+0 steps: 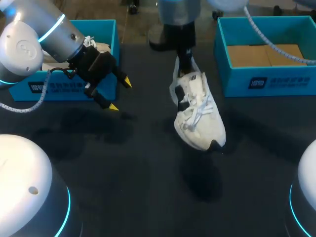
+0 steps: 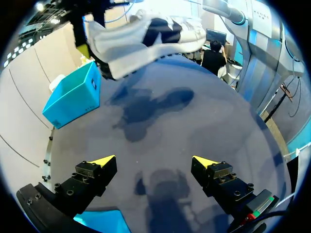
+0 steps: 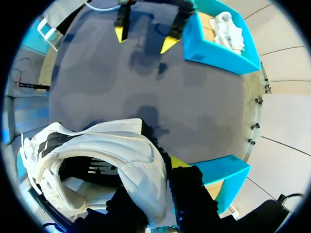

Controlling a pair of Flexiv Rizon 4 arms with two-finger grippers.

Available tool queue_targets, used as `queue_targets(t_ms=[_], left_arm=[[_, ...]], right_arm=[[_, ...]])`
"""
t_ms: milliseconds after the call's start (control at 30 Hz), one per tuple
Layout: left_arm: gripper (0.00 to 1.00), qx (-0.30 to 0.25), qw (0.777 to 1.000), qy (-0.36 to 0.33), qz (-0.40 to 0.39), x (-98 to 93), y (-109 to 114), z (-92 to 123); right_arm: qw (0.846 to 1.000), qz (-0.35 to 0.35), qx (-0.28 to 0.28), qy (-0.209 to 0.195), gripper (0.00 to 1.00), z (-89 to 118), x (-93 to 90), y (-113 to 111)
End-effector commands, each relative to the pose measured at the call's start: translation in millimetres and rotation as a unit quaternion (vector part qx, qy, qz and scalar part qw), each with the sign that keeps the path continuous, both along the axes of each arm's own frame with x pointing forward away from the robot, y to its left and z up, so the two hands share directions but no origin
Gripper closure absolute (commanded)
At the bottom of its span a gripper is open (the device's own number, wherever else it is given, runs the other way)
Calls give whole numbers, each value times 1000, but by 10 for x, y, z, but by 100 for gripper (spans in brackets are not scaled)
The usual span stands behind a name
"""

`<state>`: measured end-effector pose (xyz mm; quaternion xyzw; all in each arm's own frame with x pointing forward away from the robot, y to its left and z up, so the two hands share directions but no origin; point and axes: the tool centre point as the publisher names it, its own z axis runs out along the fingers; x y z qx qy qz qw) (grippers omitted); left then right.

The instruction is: Take the shoe out of the shoebox, open the shoe tongue, remove and reinsert the insole, then place the shoe into the shoebox

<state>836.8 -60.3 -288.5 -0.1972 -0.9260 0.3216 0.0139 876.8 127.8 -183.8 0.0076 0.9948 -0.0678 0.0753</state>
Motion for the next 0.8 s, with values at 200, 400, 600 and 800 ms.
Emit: queue_targets(t_ms=[200,400,600,800], left_arm=[[0,1,1000,-1,0,-7,5,3],[0,1,1000,-1,0,-7,5,3],[0,1,1000,-1,0,-7,5,3],[0,1,1000,-1,0,-7,5,3]], right_arm=[[1000,-17,5,-22,100,250,15,-90],[1000,-17,5,-22,100,250,15,-90],[1000,-17,5,-22,100,250,15,-90],[1000,3,-20,-20,100,308,248,-587]])
